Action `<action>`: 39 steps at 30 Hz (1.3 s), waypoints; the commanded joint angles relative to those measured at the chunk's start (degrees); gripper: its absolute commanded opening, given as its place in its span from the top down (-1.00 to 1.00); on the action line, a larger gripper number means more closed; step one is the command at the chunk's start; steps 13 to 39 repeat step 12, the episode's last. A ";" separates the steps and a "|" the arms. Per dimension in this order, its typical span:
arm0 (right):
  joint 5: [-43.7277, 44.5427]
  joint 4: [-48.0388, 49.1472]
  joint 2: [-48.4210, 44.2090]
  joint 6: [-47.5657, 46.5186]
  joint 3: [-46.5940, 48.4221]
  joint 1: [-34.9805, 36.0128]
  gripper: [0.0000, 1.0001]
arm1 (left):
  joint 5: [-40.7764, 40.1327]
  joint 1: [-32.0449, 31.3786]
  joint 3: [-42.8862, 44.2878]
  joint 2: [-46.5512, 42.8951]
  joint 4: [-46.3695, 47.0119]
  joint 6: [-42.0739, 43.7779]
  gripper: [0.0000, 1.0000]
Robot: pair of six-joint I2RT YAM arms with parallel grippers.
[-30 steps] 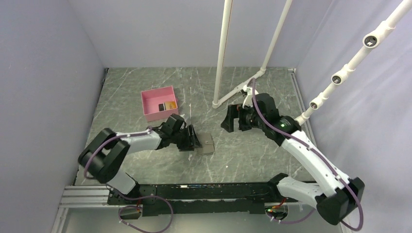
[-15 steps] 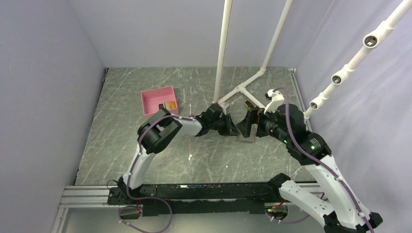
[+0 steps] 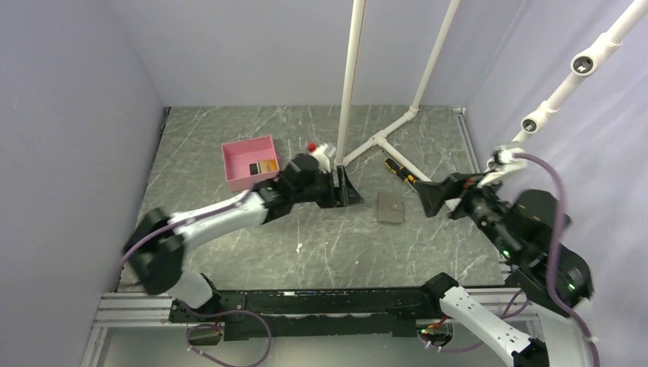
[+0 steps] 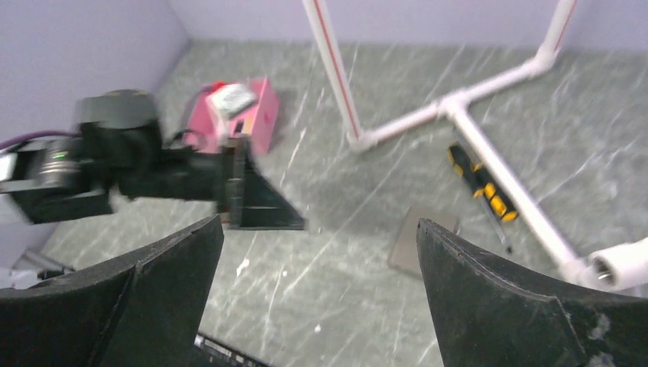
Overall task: Put the credit cards into the card holder
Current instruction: Reset both arms
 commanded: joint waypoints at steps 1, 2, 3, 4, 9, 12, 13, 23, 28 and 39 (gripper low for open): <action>4.89 1.39 -3.71 -5.92 7.84 -0.09 -0.99 | -8.71 -0.21 3.66 -20.21 -16.27 10.57 -0.51; 6.22 1.92 -4.57 -6.48 8.70 -0.09 -0.99 | -11.04 -0.17 4.96 -24.03 -19.49 11.96 -0.59; 7.56 2.58 -5.39 -6.91 9.36 -0.07 -0.99 | -13.39 -0.19 5.84 -27.49 -21.91 13.84 -0.66; 8.78 3.41 -6.35 -7.39 9.79 -0.08 -0.99 | -14.67 -0.17 6.77 -30.87 -23.86 15.10 -0.73; 13.56 6.39 -10.98 -7.53 10.77 0.01 -1.00 | -23.00 -0.08 13.08 -41.25 -31.77 21.16 -0.87; 15.63 6.84 -12.48 -7.00 11.02 -0.18 -1.00 | -23.08 -0.10 17.88 -43.86 -34.58 24.19 -0.88; 15.63 6.84 -12.48 -7.00 11.02 -0.18 -1.00 | -23.08 -0.10 17.88 -43.86 -34.58 24.19 -0.88; 15.63 6.84 -12.48 -7.00 11.02 -0.18 -1.00 | -23.08 -0.10 17.88 -43.86 -34.58 24.19 -0.88; 15.63 6.84 -12.48 -7.00 11.02 -0.18 -1.00 | -23.08 -0.10 17.88 -43.86 -34.58 24.19 -0.88; 15.63 6.84 -12.48 -7.00 11.02 -0.18 -1.00 | -23.08 -0.10 17.88 -43.86 -34.58 24.19 -0.88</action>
